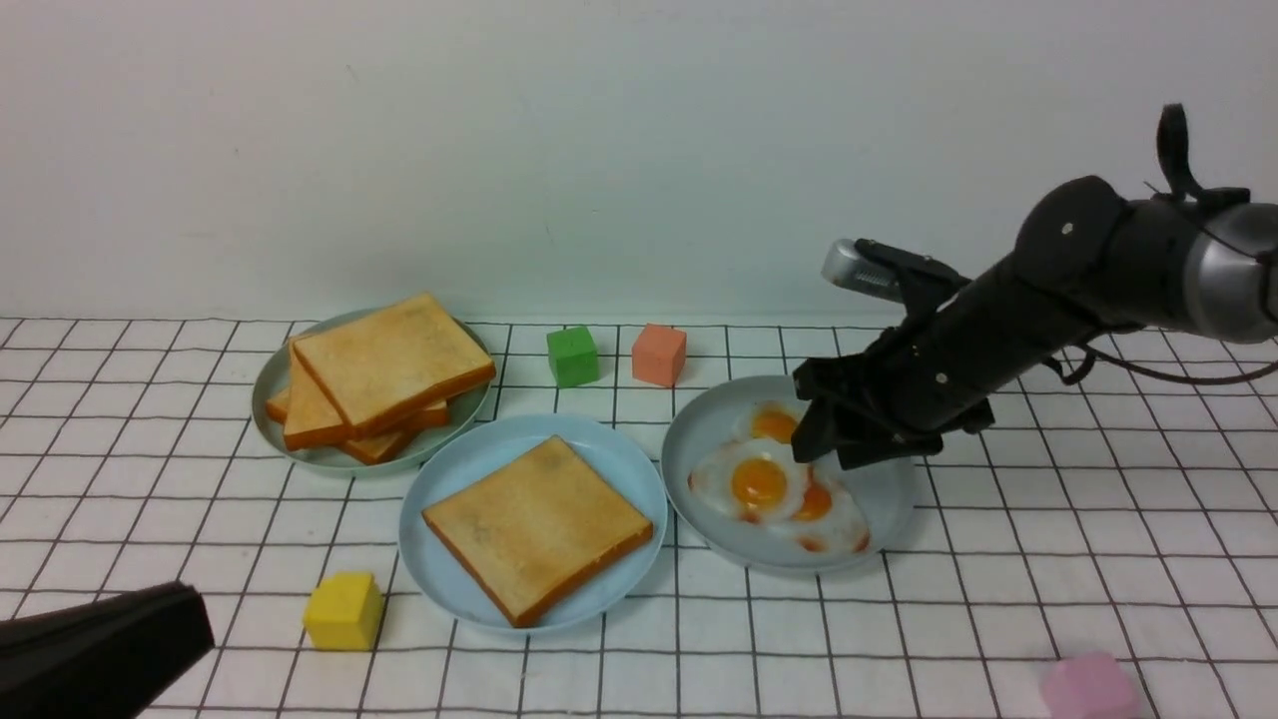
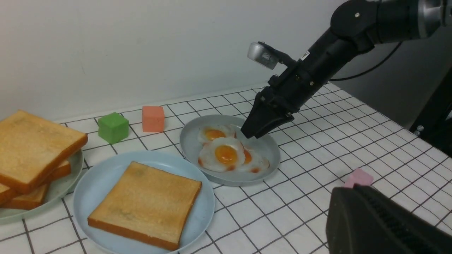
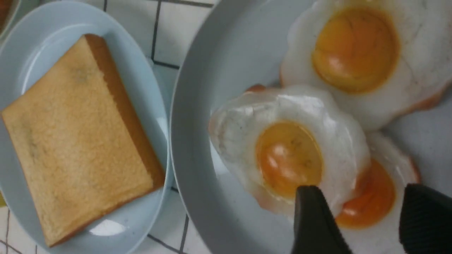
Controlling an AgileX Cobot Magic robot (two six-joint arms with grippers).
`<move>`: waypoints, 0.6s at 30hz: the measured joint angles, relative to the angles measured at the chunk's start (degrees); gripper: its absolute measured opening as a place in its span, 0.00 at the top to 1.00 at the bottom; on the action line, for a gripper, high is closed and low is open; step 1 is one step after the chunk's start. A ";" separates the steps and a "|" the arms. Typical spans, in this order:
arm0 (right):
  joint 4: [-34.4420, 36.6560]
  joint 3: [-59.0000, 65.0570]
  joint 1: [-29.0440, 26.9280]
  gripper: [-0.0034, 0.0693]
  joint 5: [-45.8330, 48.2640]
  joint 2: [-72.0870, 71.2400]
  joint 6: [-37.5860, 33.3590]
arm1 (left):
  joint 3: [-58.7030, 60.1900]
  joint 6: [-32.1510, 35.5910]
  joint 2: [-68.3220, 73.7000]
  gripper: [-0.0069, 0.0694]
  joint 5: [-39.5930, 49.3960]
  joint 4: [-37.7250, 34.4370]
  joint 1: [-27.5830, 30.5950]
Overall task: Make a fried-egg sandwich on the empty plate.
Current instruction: Use the right arm to grab a fried egg
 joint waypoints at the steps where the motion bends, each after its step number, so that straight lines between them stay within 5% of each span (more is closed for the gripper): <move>1: 0.13 0.00 0.00 0.46 0.00 0.12 0.00 | 0.00 0.00 0.00 0.93 -0.14 -0.01 0.00; 18: 7.33 -1.43 0.00 0.46 -3.24 4.10 -2.77 | 0.00 0.00 0.98 0.93 -2.42 -1.01 0.00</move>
